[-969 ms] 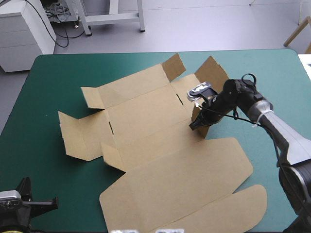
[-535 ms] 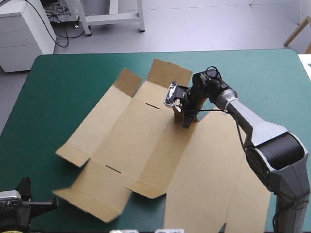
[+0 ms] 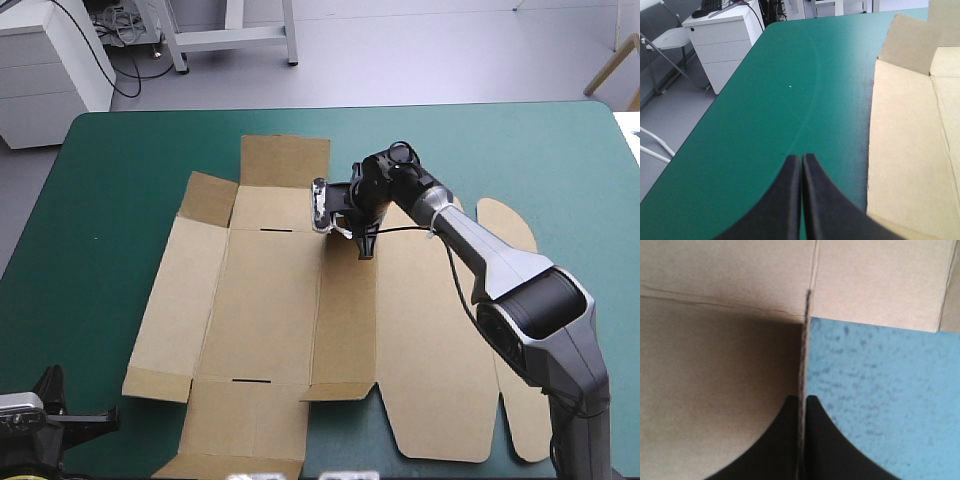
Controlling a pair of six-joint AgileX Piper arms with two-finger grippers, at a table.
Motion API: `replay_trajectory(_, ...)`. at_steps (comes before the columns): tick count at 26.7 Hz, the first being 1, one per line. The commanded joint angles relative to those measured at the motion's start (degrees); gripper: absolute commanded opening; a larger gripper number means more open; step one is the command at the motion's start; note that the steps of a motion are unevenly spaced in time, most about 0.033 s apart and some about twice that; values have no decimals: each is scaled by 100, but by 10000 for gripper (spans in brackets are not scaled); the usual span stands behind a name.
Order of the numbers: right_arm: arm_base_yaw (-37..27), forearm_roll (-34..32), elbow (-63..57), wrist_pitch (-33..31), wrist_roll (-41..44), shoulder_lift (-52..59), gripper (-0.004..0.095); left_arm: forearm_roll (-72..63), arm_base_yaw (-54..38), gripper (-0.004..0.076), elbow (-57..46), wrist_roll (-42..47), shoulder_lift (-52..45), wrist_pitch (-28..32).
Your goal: Fold the box
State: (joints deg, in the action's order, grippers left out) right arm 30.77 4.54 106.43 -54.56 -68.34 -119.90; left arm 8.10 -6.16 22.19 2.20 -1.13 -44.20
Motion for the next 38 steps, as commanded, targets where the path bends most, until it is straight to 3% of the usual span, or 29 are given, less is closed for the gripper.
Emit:
replay_trajectory(1, 246, 206, 165, 459, -100, 282, -20, 13, 36, -10, 137, 30, -65, 422)
replay_trajectory(6, 355, 629, 165, 754, -307, 282, 10, 13, 36, -10, 137, 30, -65, 422)
replay_trajectory(10, 355, 599, 165, 751, 426, 282, 297, 13, 36, -10, 137, 30, -65, 422)
replay_trajectory(14, 355, 612, 364, 751, 966, 332, 661, 13, 36, -10, 137, 30, -65, 422)
replay_trajectory(16, 355, 612, 577, 738, 1263, 417, 776, 13, 36, -10, 137, 30, -65, 422)
replay_trajectory(18, 355, 612, 827, 686, 1613, 497, 820, 13, 36, -10, 137, 30, -65, 422)
replay_trajectory(24, 355, 403, 1206, -90, 3542, 749, 813, 13, 36, -10, 137, 30, -65, 422)
replay_trajectory(27, 343, 194, 1219, -836, 4319, 778, 687, 13, 36, -10, 137, 30, -65, 422)
replay_trajectory(30, 277, 158, 1219, -1413, 4943, 793, 316, 13, 36, -10, 137, 30, -65, 422)
replay_trajectory(31, 217, 146, 1219, -1441, 5172, 826, 114, 13, 36, -10, 137, 30, -65, 422)
replay_trajectory(32, 175, 146, 1219, -1441, 5389, 869, -17, 13, 36, -10, 137, 30, -65, 422)
replay_trajectory(38, -194, 146, 1087, -1441, 6049, 1336, 0, 39, 36, -10, 137, 30, -65, 422)
